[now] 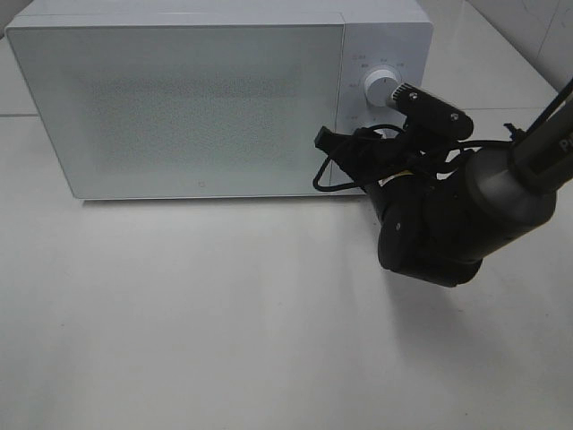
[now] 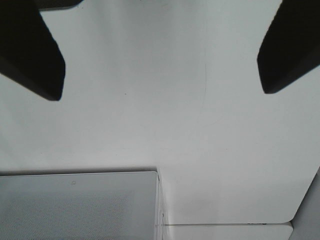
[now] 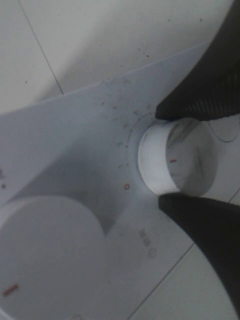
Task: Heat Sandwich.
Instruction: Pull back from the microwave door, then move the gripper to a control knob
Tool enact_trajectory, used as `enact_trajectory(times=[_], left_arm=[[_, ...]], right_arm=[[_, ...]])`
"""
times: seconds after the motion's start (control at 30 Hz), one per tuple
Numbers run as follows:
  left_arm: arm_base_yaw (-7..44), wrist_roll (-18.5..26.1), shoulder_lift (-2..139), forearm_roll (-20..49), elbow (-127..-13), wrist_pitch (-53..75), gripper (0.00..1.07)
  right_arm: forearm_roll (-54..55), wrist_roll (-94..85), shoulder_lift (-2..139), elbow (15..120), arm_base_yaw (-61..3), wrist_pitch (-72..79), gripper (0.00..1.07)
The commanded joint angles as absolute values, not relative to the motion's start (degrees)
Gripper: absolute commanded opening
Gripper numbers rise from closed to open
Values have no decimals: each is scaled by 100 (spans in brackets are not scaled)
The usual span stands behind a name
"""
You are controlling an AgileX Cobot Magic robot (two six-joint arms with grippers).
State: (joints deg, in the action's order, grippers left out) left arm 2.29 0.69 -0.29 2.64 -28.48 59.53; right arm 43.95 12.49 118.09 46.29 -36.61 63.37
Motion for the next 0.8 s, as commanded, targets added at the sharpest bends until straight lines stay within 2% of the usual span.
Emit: enact_trajectory(times=[0.03,0.3,0.53,0.8], left_arm=[[212,80,-178,298,-2825,5884,104],[212,80,-178,298,-2825,5884,104],[212,80,-178,298,-2825,5884,104],[212,80,-178,298,-2825,5884,104]], right_arm=[[4188,2521,11803,4698,-3684,6686,5],[3971,4137,11803,4698,-3684,6864,5],[3971,4847,11803,4698,-3684,7065,5],[4257,6045,11809,4698,-3661,7277,5]])
